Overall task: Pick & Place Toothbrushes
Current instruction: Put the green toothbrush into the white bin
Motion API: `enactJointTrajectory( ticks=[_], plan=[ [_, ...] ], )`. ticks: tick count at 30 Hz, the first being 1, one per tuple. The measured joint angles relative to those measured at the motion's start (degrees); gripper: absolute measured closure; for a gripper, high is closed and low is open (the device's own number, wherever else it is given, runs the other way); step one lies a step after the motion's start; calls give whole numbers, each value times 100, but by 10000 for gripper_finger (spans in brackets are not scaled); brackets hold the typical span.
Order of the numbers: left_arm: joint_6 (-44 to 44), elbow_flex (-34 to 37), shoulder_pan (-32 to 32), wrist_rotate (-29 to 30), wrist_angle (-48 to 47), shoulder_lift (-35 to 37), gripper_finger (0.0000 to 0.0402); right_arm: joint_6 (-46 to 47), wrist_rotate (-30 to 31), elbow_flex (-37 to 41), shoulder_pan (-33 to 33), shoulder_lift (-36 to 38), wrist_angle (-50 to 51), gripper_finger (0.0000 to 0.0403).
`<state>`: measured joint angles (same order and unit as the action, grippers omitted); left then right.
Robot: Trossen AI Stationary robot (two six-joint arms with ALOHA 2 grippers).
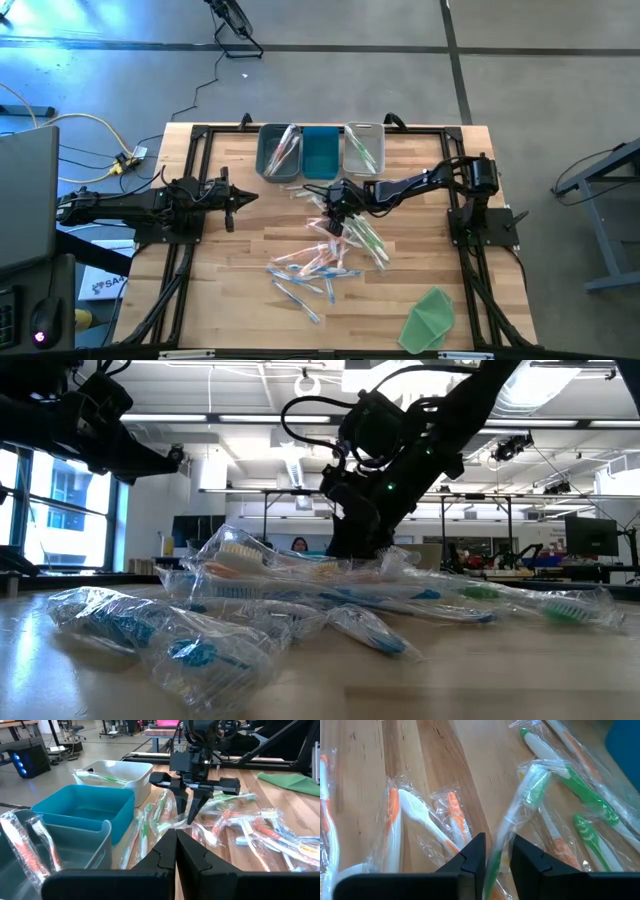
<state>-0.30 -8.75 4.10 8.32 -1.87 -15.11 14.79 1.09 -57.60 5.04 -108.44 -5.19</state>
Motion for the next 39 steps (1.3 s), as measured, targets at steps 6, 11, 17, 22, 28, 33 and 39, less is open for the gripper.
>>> enactJointTrajectory(
  ticks=[6, 11, 17, 22, 28, 33, 39],
  plan=[
    [0, 0, 0, 4, 0, 0, 400, -2, 8, 0, 0, 0, 0, 372],
    [0, 0, 0, 11, -1, 0, 400, -4, 17, 0, 0, 0, -28, 390],
    [0, 2, 0, 15, -2, -2, 400, -4, -90, 2, 0, 63, -131, 381],
    [0, 2, 0, 20, 0, 0, 400, -4, -178, 2, -2, 203, -380, 389],
    [-2, 2, 0, 36, -1, -2, 400, -138, -326, 3, 0, 675, -299, 383],
    [-15, 2, 0, 33, 79, -2, 400, -328, -417, 2, 56, 1437, -139, 382],
    [-90, 2, 0, 31, 212, 0, 400, -618, -399, 2, 313, 2460, 50, 383]
  ],
)
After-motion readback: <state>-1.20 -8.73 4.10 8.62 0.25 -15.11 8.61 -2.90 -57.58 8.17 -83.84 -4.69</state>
